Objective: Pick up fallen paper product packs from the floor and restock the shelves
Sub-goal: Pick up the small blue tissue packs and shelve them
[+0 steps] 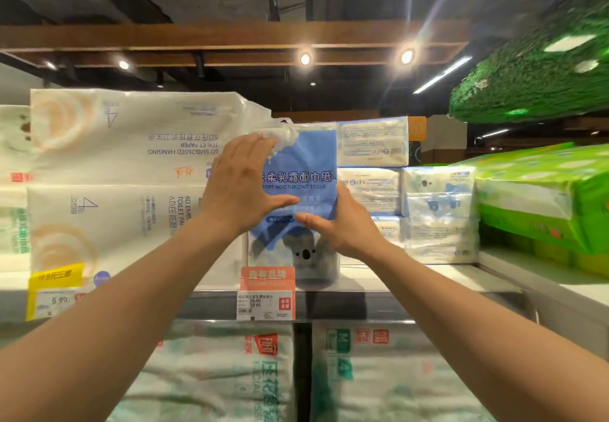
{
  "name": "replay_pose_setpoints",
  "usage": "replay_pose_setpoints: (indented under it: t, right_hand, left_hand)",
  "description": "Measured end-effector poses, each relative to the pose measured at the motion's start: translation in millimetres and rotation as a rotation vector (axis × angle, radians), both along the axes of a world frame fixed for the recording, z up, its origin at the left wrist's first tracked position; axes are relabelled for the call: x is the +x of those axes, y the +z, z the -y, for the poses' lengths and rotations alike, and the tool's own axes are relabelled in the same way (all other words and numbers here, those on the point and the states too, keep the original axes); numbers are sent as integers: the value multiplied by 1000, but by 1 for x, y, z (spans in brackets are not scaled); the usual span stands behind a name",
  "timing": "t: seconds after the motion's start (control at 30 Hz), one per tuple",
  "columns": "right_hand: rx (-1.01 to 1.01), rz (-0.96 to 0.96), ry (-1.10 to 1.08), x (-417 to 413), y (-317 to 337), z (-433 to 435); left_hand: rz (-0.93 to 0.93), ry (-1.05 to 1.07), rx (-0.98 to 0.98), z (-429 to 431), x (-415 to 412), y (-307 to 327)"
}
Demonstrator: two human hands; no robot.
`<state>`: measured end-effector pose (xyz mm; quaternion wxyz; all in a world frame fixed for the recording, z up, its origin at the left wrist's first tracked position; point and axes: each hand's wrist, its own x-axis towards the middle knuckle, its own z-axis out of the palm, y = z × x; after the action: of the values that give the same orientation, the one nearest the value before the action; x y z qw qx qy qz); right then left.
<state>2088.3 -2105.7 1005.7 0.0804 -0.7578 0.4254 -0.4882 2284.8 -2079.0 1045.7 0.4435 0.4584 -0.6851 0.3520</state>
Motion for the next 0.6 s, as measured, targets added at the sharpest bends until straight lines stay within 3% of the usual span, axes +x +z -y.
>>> replay_pose_setpoints:
  t: [0.27, 0.43, 0.6]
  right_hand:
    - [-85, -258, -184, -42, -12, -74]
    - [-78, -322, -272, -97, -33, -141]
    - [14, -296, -412, -204, -93, -241]
  left_hand:
    - [-37, -113, 150, -42, -26, -39]
    - [-56, -319, 288, -96, -92, -57]
    - [-112, -597, 363, -156, -189, -108]
